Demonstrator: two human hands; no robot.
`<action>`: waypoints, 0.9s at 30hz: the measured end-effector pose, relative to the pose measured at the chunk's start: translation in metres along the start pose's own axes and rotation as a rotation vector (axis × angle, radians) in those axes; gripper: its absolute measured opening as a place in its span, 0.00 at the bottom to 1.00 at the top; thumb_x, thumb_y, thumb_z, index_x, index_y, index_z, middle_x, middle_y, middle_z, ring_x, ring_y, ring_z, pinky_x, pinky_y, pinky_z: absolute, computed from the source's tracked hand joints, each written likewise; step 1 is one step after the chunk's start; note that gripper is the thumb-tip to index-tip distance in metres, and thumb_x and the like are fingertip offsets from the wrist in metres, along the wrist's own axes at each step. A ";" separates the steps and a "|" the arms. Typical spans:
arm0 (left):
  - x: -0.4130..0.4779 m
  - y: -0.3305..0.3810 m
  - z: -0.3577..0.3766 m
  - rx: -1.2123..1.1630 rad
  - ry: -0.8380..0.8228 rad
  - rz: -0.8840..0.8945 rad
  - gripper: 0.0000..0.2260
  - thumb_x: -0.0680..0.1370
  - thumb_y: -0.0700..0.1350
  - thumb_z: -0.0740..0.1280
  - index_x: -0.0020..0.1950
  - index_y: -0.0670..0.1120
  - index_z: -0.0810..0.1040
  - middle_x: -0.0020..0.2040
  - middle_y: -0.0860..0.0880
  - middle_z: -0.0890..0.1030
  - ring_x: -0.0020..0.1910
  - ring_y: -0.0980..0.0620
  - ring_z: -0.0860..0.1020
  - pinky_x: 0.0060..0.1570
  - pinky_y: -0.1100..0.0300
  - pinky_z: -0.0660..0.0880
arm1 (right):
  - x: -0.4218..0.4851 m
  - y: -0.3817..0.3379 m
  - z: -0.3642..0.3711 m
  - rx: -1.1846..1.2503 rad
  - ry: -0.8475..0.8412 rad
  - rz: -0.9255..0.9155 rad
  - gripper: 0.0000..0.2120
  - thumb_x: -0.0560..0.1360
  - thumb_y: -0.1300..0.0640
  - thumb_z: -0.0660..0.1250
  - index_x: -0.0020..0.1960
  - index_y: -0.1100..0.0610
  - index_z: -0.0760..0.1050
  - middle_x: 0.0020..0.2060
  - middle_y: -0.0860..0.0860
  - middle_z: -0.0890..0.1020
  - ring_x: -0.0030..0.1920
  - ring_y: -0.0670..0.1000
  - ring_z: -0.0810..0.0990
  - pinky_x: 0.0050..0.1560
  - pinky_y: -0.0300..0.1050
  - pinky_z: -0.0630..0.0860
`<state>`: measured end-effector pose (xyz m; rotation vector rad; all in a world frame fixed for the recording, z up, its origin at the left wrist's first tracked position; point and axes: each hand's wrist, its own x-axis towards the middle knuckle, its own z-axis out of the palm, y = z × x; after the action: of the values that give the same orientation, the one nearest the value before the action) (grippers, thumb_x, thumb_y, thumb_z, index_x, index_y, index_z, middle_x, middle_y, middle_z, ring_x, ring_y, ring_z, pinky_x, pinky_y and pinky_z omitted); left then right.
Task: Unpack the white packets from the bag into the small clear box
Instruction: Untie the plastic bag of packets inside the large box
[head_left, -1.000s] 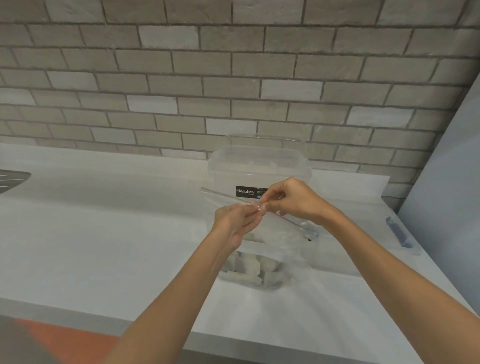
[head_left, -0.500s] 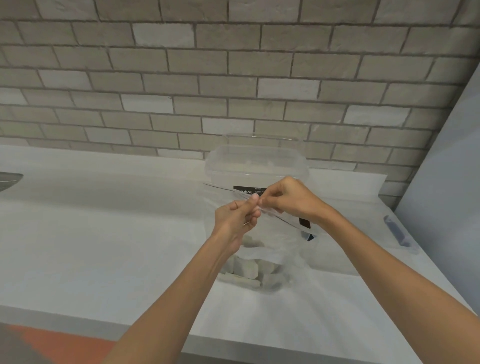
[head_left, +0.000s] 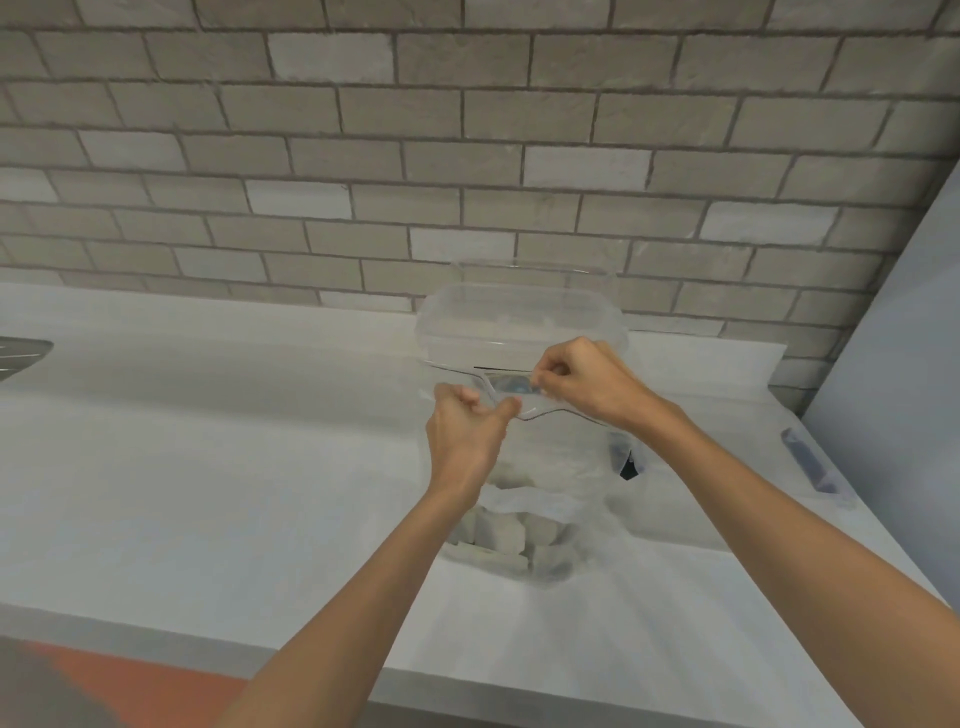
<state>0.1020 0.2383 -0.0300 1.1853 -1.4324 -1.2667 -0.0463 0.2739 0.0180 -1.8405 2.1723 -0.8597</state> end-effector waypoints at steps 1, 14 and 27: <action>0.003 0.004 -0.002 0.029 0.029 0.033 0.17 0.70 0.52 0.74 0.46 0.47 0.69 0.39 0.50 0.78 0.38 0.49 0.82 0.42 0.52 0.78 | -0.001 -0.001 0.000 0.010 -0.026 -0.006 0.08 0.75 0.58 0.65 0.43 0.57 0.82 0.36 0.48 0.82 0.41 0.46 0.79 0.37 0.34 0.71; 0.020 0.016 -0.024 -0.031 -0.165 -0.077 0.04 0.74 0.37 0.67 0.46 0.38 0.77 0.35 0.44 0.82 0.31 0.52 0.83 0.35 0.63 0.80 | 0.016 -0.023 0.014 0.021 -0.078 -0.059 0.05 0.74 0.61 0.67 0.44 0.60 0.81 0.33 0.51 0.83 0.37 0.49 0.83 0.33 0.31 0.73; 0.024 0.013 -0.036 0.151 0.015 0.117 0.17 0.73 0.53 0.70 0.51 0.43 0.70 0.40 0.48 0.79 0.40 0.47 0.82 0.45 0.48 0.80 | 0.011 -0.027 0.019 0.069 -0.115 -0.112 0.06 0.75 0.63 0.67 0.46 0.56 0.82 0.35 0.46 0.82 0.37 0.44 0.80 0.34 0.26 0.72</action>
<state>0.1318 0.2093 -0.0132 1.1888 -1.5852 -1.0828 -0.0164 0.2558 0.0188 -1.9423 1.9640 -0.8166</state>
